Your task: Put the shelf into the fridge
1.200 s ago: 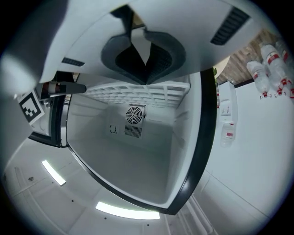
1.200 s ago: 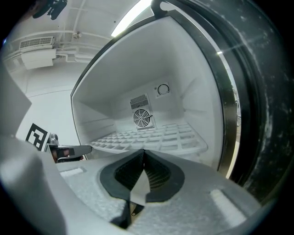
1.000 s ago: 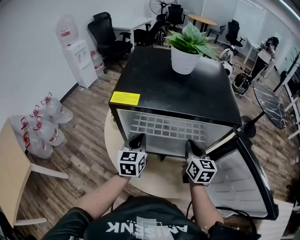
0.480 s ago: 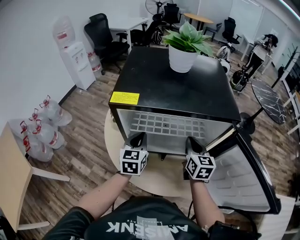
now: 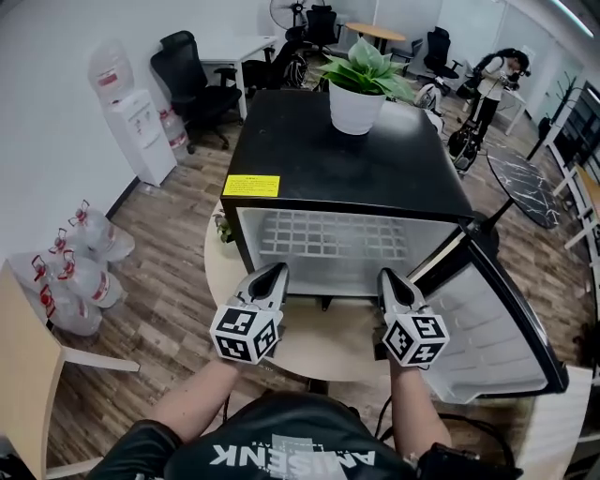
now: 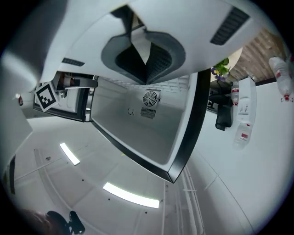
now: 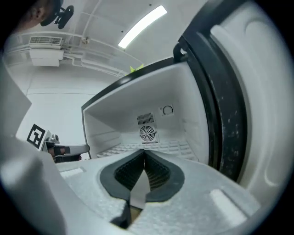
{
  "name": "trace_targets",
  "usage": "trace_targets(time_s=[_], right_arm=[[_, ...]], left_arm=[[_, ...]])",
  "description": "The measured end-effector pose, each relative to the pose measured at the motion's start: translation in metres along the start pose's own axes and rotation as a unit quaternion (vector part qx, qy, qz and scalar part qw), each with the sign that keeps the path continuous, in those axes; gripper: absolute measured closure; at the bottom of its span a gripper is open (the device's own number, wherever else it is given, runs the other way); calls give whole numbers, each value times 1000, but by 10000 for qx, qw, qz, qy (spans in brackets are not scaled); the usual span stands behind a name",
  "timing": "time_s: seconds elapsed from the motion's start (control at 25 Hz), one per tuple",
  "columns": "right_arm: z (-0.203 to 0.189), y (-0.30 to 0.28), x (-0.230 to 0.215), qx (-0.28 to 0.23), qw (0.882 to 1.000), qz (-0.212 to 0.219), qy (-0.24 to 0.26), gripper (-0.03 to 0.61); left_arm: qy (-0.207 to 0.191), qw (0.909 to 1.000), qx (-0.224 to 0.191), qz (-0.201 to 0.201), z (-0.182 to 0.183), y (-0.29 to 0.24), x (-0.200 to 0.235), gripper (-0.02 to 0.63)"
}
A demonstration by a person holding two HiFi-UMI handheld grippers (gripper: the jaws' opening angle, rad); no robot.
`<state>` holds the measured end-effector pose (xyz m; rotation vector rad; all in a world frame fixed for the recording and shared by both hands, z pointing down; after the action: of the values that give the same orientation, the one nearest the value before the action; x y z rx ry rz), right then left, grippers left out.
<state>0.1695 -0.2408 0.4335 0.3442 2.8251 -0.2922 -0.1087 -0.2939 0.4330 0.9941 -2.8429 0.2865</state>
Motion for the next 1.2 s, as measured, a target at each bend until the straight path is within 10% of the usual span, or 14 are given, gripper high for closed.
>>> trace_targets(time_s=[0.76, 1.2], right_arm=[[38, 104, 81, -577, 9970, -420, 311, 571], [63, 123, 99, -621, 9957, -320, 604, 571]], left_arm=[[-2, 9950, -542, -836, 57, 67, -12, 611], [-652, 9940, -605, -636, 81, 96, -25, 611]])
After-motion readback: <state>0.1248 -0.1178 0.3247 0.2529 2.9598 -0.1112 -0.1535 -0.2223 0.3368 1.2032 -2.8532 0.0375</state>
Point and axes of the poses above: the fingertips, and each gripper's own axes: y backward along the fingers, x to its left, z out of its top, the point moved 9 cm from there along y, backward along the fingers, and after that the axes turned 4 degrees about -y, right-handed, at the moved point
